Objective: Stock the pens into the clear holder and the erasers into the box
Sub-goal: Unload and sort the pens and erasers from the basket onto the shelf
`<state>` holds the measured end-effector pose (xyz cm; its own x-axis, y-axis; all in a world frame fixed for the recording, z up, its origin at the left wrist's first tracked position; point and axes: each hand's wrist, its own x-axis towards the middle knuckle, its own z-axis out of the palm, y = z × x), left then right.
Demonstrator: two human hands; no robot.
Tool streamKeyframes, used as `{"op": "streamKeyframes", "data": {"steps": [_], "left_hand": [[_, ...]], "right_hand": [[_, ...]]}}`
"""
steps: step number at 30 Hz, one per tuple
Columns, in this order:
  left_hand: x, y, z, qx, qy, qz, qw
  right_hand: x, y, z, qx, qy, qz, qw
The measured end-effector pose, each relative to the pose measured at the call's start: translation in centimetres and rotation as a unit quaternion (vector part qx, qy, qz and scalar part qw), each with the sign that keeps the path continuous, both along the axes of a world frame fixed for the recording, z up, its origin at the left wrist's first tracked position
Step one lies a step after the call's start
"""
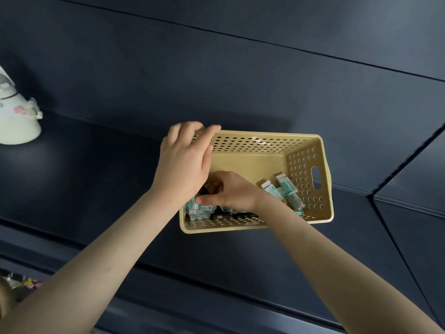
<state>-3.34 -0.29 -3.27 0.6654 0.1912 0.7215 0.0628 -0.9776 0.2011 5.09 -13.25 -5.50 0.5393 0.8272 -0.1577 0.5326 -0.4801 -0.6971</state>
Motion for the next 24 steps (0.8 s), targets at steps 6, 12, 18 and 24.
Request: {"op": "streamKeyframes", "data": {"steps": [6, 12, 18, 24], "left_hand": [[-0.20, -0.19, -0.11, 0.015, -0.012, 0.011, 1.000], [0.09, -0.18, 0.02, 0.021, -0.008, 0.018, 1.000], [0.32, -0.07, 0.16, 0.024, -0.007, 0.021, 0.999], [0.14, -0.12, 0.13, 0.016, -0.011, 0.018, 1.000]], "right_hand": [[-0.92, -0.17, -0.08, -0.052, -0.047, 0.020, 0.997], [-0.89, 0.23, -0.58, -0.059, -0.068, -0.019, 0.996], [-0.95, 0.72, -0.47, -0.070, -0.051, -0.037, 0.996], [-0.28, 0.36, 0.20, -0.064, 0.053, -0.026, 0.996]]}}
